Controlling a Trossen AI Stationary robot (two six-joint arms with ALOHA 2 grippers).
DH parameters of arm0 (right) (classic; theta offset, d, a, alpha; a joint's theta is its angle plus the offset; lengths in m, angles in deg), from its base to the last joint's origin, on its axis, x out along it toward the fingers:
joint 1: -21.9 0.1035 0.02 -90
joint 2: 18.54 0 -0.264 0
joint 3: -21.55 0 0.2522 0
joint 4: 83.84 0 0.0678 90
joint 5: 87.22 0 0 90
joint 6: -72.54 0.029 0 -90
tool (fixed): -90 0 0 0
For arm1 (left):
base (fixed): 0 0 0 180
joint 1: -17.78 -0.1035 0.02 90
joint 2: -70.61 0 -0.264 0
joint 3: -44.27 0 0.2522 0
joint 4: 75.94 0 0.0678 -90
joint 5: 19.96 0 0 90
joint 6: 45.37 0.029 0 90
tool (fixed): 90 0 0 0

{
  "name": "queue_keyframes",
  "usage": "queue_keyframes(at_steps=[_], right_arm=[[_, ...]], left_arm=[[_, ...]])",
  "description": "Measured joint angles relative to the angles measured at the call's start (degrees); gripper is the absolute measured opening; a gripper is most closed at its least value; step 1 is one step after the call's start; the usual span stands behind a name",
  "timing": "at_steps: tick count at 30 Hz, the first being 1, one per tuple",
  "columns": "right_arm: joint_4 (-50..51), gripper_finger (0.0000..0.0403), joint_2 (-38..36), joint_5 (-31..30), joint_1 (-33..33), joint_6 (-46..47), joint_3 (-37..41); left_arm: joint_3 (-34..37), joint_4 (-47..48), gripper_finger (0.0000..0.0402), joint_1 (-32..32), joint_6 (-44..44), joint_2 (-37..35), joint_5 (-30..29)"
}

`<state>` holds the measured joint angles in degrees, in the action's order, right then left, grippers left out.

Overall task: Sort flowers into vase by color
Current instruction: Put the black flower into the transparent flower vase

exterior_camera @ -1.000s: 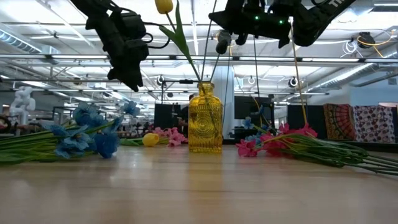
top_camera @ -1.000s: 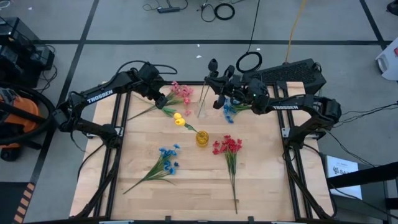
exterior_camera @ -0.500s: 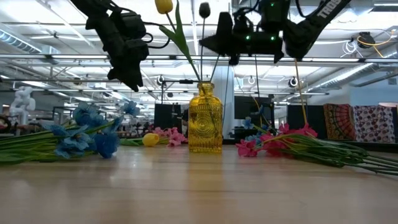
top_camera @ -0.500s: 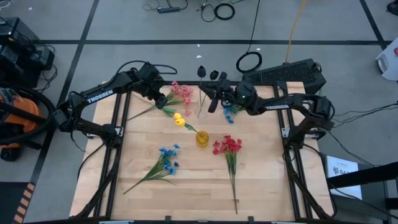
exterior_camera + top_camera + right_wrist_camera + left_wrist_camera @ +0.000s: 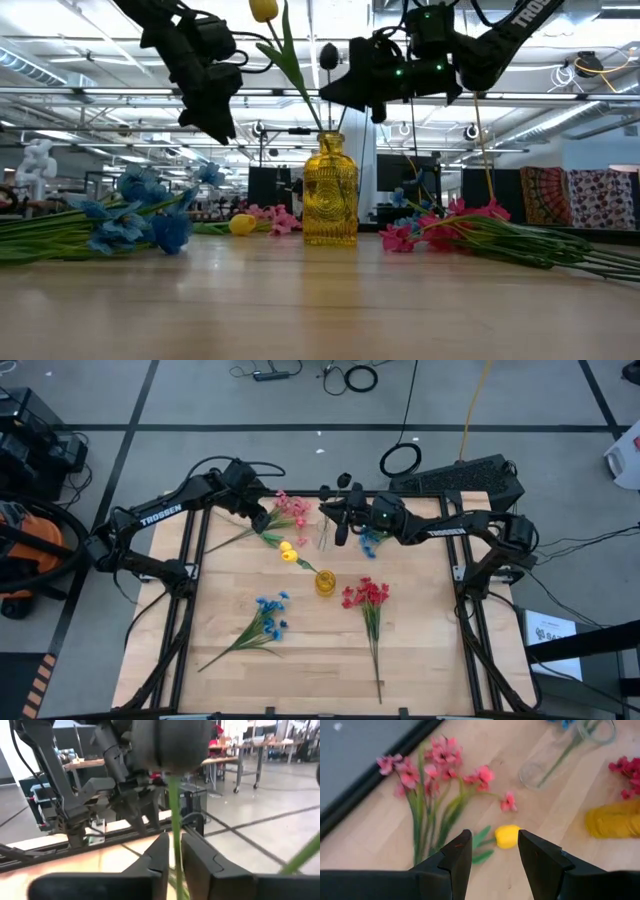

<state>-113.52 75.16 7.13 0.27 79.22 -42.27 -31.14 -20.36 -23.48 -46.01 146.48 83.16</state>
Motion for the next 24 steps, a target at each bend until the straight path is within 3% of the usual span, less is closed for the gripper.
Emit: queue_keyframes(at_steps=[11,18,24], right_arm=[[9.35,0.0106,-5.60,0.04,0.00,-0.40,0.00],[14.20,0.0111,-10.19,0.15,0.00,-2.18,0.00],[21.56,0.0111,-15.27,0.21,0.04,-3.05,0.01]], left_arm=[[0.00,-1.16,0.0166,-0.02,4.66,1.90,-3.61],[0.00,0.31,0.0166,-0.10,7.63,6.15,-7.17],[0.02,8.16,0.0166,-1.87,8.71,8.82,-9.75]])
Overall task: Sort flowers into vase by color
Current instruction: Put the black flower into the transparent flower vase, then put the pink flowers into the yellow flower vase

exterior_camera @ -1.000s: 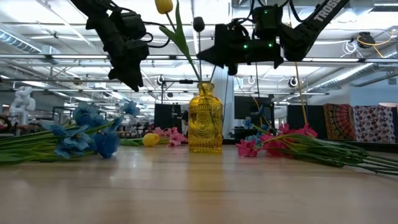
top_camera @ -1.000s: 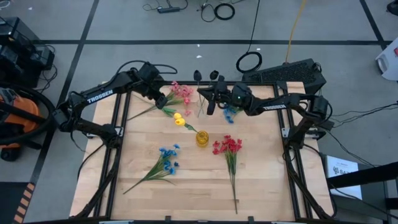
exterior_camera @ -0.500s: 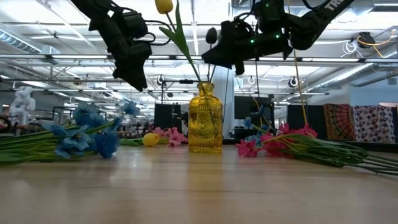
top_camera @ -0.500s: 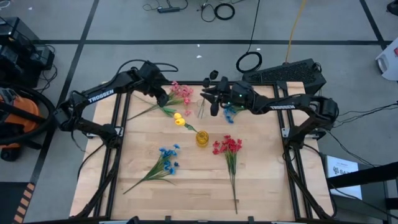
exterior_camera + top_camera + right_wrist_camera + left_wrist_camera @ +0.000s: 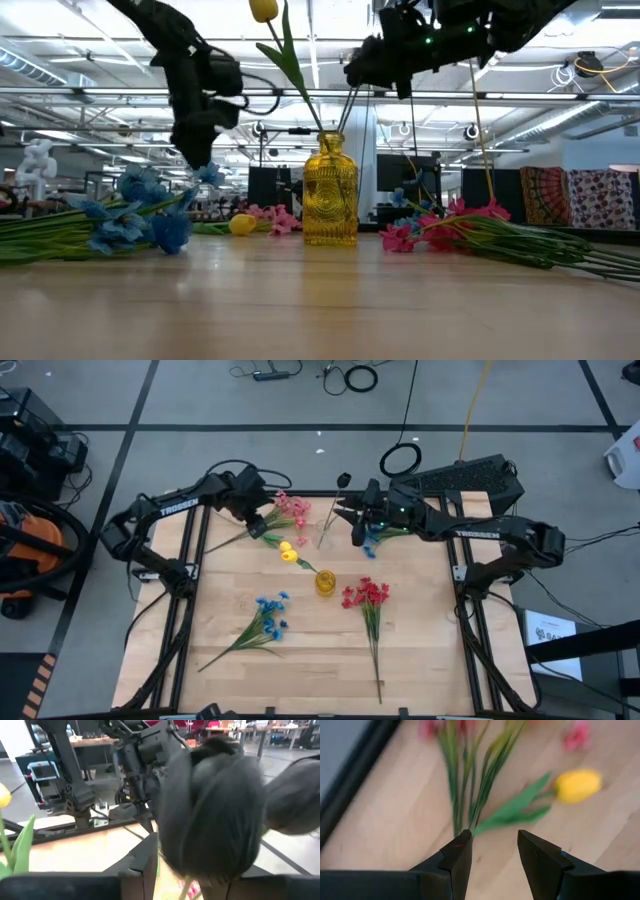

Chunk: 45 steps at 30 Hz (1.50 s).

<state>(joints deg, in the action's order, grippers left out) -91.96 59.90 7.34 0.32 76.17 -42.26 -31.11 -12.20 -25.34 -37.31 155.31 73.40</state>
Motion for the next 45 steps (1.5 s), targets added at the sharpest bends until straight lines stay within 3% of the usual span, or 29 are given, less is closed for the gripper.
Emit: queue_keyframes(at_steps=[5,14,18,24,29,35,39,45], right_arm=[[4.57,0.0111,-3.88,-0.13,0.00,-0.27,0.01],[6.83,0.0111,-6.51,-0.13,0.00,0.03,0.01],[7.41,0.0111,-6.61,-0.09,0.00,0.10,0.01],[9.60,0.0111,-6.56,-0.09,0.00,0.18,0.01],[10.00,0.0111,-6.56,-0.07,0.00,0.16,0.01],[10.07,0.0111,-6.56,0.00,0.07,0.27,0.01],[10.14,0.0111,-6.56,0.04,0.78,1.55,0.01],[12.37,0.0111,-6.96,0.22,2.82,1.73,0.01]], left_arm=[[0.02,5.78,0.0166,-2.18,-0.09,1.29,-0.69],[0.02,8.19,0.0166,-4.16,0.14,4.97,-0.76],[0.69,9.60,0.0166,-4.16,0.37,7.55,-4.27],[3.92,8.69,0.0166,-4.21,0.59,11.16,-5.13],[6.50,3.50,0.0166,-4.21,1.89,13.67,-9.80],[8.33,0.30,0.0164,-4.23,3.57,15.51,-9.74],[8.33,0.39,0.0130,-4.31,5.35,15.94,-6.82],[8.37,1.87,0.0015,-3.84,0.93,16.06,-3.39]])
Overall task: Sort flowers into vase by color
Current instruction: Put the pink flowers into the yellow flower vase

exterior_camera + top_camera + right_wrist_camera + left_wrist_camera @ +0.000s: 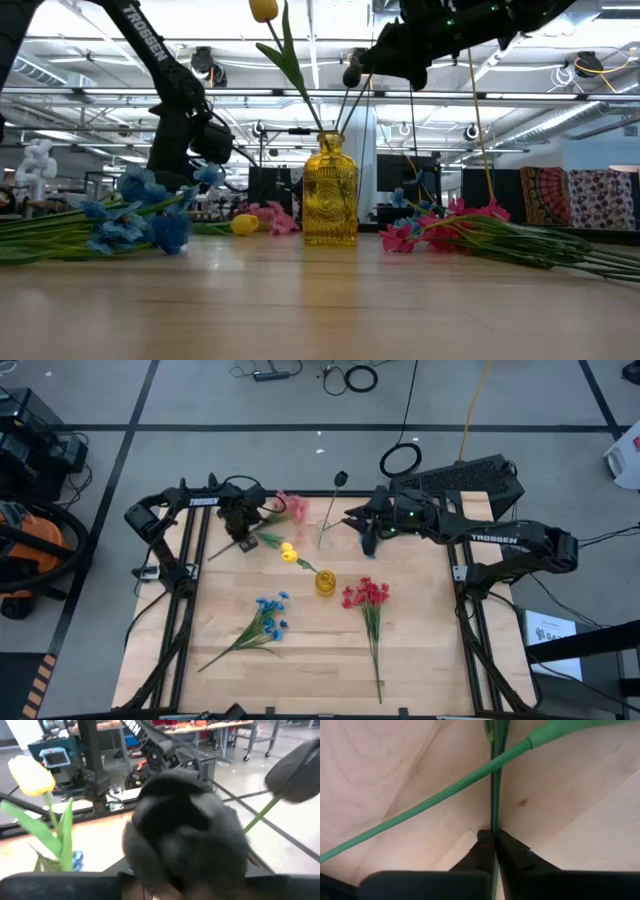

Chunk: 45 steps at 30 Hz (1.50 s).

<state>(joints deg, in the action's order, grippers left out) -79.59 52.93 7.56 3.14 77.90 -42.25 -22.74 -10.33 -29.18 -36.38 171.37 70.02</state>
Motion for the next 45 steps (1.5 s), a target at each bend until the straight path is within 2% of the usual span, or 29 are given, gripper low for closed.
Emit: queue_keyframes(at_steps=[3,7,9,15,20,24,33,38,43,45], right_arm=[[3.40,0.0111,-1.32,-0.04,0.56,1.59,0.00],[9.86,0.0111,-3.88,-0.27,0.49,2.92,0.00],[13.07,0.0111,-5.32,-0.38,0.50,2.98,0.00],[18.08,0.0111,-8.61,-0.35,0.50,1.81,0.00],[20.23,0.0111,-10.19,-0.33,0.50,-0.63,0.00],[20.87,0.0111,-10.67,-0.31,0.50,-2.90,0.00],[21.28,0.0111,-10.85,-0.29,0.50,-8.85,0.00],[21.34,0.0111,-10.85,-0.28,0.50,-10.67,-0.01],[21.34,0.0111,-10.85,-0.28,0.50,-7.89,0.00],[21.31,0.0111,-10.85,-0.28,0.50,-5.64,0.00]], left_arm=[[-0.29,3.59,0.0012,0.46,-1.21,-0.62,3.79],[-0.75,13.29,0.0005,2.55,-2.74,-3.02,13.70],[-1.30,14.82,0.0004,3.39,-2.87,-5.39,17.77],[-1.27,16.42,0.0003,8.00,-10.52,-15.06,22.90],[-1.29,16.75,0.0003,11.48,-21.76,-24.59,22.80],[-1.33,16.45,0.0002,14.64,-30.15,-32.15,20.17],[-1.39,14.03,0.0002,23.65,-46.72,-44.82,5.49],[-1.42,11.46,0.0002,30.82,-47.45,-45.19,0.68],[-1.42,15.40,0.0002,35.11,-50.48,-43.88,-12.26],[-1.42,15.00,0.0001,35.37,-48.94,-43.64,-12.68]])
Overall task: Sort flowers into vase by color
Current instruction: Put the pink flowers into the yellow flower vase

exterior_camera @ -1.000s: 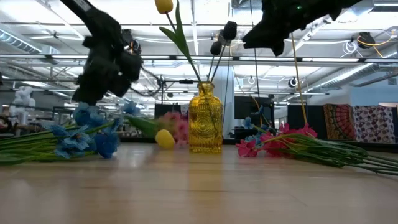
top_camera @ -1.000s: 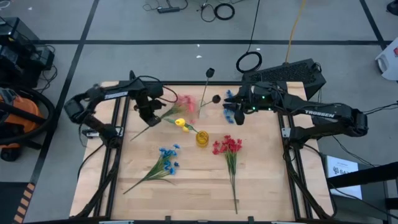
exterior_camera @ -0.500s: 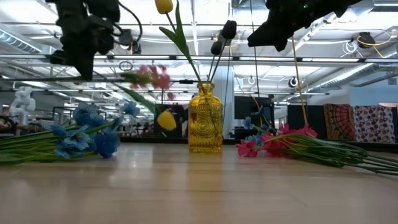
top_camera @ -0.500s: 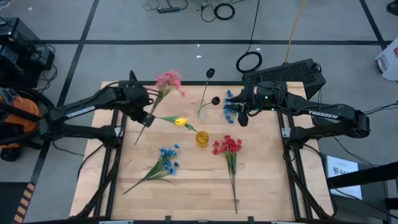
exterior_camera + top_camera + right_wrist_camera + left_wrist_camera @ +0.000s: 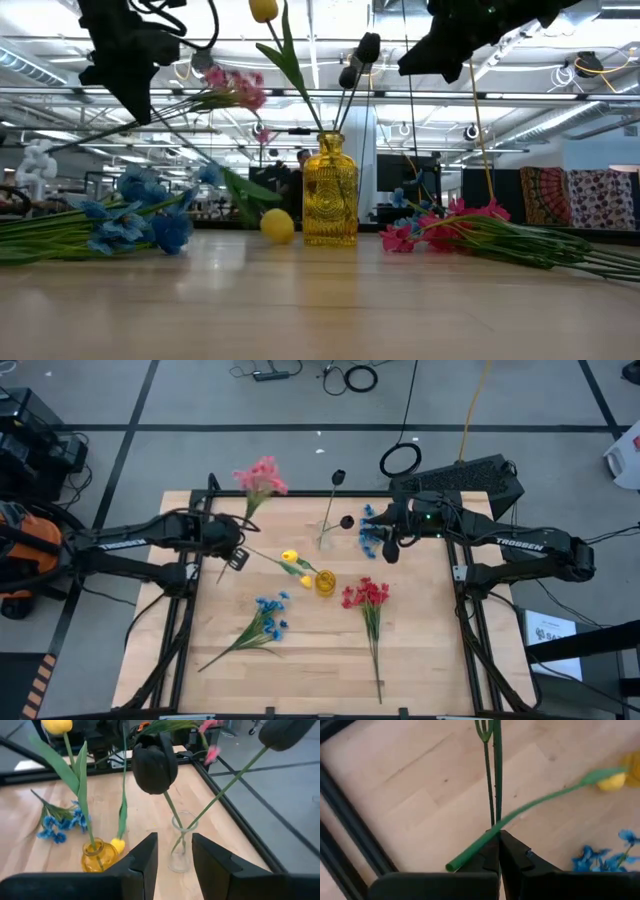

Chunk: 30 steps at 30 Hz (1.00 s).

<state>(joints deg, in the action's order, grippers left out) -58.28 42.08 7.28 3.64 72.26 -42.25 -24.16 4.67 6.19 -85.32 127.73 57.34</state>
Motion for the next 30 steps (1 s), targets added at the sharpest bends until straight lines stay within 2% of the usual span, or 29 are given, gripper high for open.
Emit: queue_keyframes(at_steps=[4,12,19,23,30], right_arm=[[-0.38,0.0111,0.00,-1.67,0.00,5.14,0.00],[-0.40,0.0111,0.00,-7.91,0.05,12.81,0.00],[0.03,0.0111,0.00,-9.19,0.11,16.27,0.00],[2.88,0.0111,0.00,-9.11,0.11,19.54,0.00],[9.20,0.0111,0.02,-6.55,1.18,27.42,0.00]], left_arm=[[0.00,0.41,0.0001,-0.02,3.81,-0.23,-0.51],[0.00,8.31,0.0001,-0.39,4.52,-1.71,-12.66],[0.00,8.29,0.0001,-0.44,9.89,-5.49,-16.07],[-0.64,3.55,0.0001,-0.44,13.47,-9.12,-14.90],[-1.46,-16.37,0.0001,-0.44,20.50,-15.74,-9.02]])
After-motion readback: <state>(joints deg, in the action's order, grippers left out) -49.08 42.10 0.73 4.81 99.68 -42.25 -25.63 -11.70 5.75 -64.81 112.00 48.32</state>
